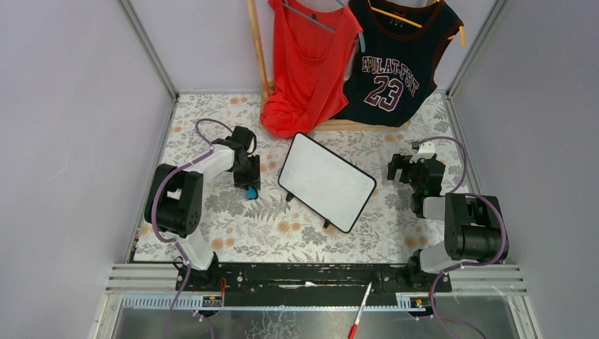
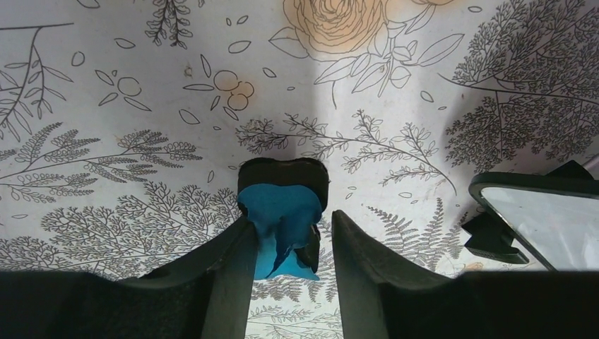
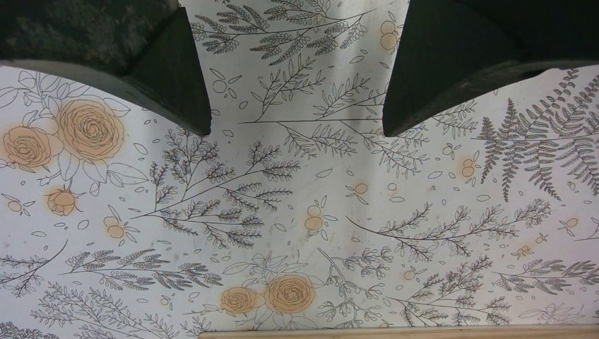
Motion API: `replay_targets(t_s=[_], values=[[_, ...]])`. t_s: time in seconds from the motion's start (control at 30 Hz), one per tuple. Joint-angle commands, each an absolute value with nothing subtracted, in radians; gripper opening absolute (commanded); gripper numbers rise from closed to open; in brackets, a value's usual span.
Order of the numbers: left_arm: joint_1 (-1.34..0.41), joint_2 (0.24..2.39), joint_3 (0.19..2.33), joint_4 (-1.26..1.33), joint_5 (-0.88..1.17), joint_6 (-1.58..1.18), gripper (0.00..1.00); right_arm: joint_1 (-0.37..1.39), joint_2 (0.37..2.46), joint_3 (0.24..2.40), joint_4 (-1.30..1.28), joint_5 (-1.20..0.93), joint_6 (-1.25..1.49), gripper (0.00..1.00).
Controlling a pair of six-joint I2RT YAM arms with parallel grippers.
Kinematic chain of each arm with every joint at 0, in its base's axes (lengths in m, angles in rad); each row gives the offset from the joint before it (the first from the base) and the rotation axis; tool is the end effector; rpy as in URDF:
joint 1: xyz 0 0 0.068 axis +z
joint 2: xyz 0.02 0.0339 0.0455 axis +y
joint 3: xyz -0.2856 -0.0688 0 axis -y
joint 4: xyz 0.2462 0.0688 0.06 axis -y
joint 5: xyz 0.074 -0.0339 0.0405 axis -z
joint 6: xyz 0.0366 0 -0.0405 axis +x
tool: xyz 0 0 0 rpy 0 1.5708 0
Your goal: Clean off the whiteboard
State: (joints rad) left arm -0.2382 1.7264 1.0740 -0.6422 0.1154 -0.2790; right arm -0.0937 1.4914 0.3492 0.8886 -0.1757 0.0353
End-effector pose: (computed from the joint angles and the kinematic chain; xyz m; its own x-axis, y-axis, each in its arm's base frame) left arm 0.3162 -0.0811 0.1877 -0.9717 -0.0456 -0.2316 -0.0028 0.9834 -0.1816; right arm 0.2602 -0.0180 0.1716 -0.2523 0.0586 -0.9659 -0.0675 0.9947 0.0780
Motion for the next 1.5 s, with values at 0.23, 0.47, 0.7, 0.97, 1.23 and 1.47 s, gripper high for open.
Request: replay_targets(t_s=[0.23,0.47,0.7,0.97,1.23,1.47], values=[[-0.233,1.673,1.07,-0.635,0.131,-0.28,0.5,-0.095,1.49,0.36,0.953,-0.171,0.04,0.98],[-0.233,1.606,1.077,-0.624,0.037,-0.294,0.49,-0.095,1.49,0.36,0.952,-0.17,0.04,0.98],[-0.232,1.499,1.091,-0.522,-0.075,-0.269,0.5,-0.095,1.49,0.36,0.953,-0.17,0.04,0.98],[-0.199,1.337,0.937,-0.164,-0.235,-0.219,0.59,-0.094,1.49,0.36,0.953,-0.171,0.04,0.98],[-0.184,1.209,0.418,0.761,-0.364,-0.056,0.77,-0.095,1.491,0.361,0.951,-0.172,0.042,0.98],[-0.177,1.353,0.416,0.799,-0.387,0.02,0.79,-0.095,1.49,0.36,0.951,-0.173,0.041,0.98]])
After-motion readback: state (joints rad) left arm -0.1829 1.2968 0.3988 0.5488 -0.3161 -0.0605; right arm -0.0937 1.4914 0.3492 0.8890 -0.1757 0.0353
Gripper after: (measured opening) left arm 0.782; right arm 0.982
